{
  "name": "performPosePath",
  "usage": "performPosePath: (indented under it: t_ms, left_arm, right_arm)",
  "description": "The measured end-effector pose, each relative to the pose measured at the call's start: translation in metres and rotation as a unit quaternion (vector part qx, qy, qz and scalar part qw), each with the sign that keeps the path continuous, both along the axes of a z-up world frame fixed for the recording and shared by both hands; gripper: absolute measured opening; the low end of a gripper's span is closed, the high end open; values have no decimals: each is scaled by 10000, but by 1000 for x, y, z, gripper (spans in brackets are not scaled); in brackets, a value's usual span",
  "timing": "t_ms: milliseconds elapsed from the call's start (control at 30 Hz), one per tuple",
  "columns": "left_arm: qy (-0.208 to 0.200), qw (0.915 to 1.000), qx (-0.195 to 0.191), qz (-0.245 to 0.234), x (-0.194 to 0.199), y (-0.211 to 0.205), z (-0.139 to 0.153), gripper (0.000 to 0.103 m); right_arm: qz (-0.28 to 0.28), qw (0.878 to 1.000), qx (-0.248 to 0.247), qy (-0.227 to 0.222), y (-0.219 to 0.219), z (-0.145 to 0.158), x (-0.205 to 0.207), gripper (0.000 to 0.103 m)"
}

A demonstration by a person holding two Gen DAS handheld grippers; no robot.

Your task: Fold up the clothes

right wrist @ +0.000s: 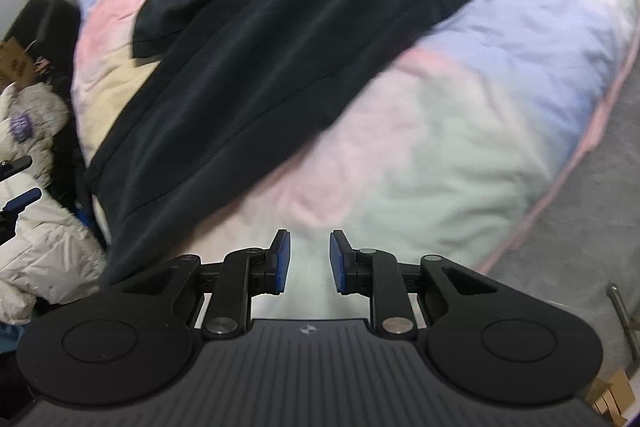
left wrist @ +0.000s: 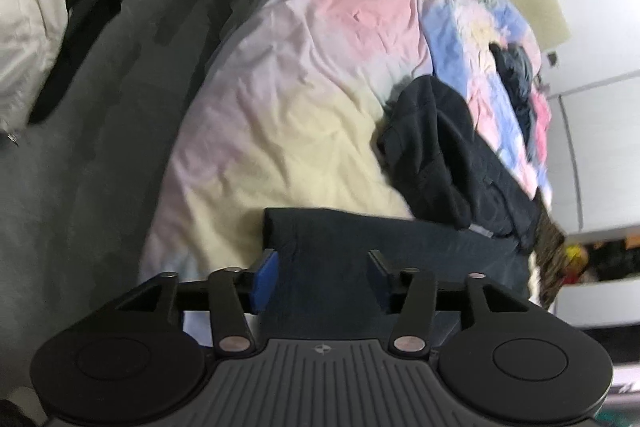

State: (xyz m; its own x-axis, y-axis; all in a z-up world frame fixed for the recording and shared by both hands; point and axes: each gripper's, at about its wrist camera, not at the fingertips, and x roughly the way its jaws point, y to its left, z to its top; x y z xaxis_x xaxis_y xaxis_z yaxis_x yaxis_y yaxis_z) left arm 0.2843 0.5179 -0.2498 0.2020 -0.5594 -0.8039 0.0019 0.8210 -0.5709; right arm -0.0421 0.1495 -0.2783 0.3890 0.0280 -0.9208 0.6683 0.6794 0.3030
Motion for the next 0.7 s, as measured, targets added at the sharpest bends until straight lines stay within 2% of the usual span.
performPosePath:
  t_ms: [167,267,367,533,633,700]
  left_arm:
    - [-168,9982,190,-537,11,5,13,58]
    - [-250,9936,294,-1066,33,4,12,59]
    - [-270,9839,286,-1745,62,-1,7,59]
    - [-160,9634,272,-2663,105,-3,5,59]
    - [-136,9555,194,-2940,126,-6,8,61]
    - [-154,9516,102,-3067,139,-10,11,63]
  right_arm:
    - [138,9997,11,-185,24,0,25,24]
    - [61,9996,-67,-266,43,0,43,24]
    - [-167,9990,-239,-349,64,2,65,24]
    - [-975,9940,-290,-392,101,10,99,24]
    - [-1290,9906,-290,-363,120,17,122,24]
    - [-1281,9904,-326,-407,128,24,133,25]
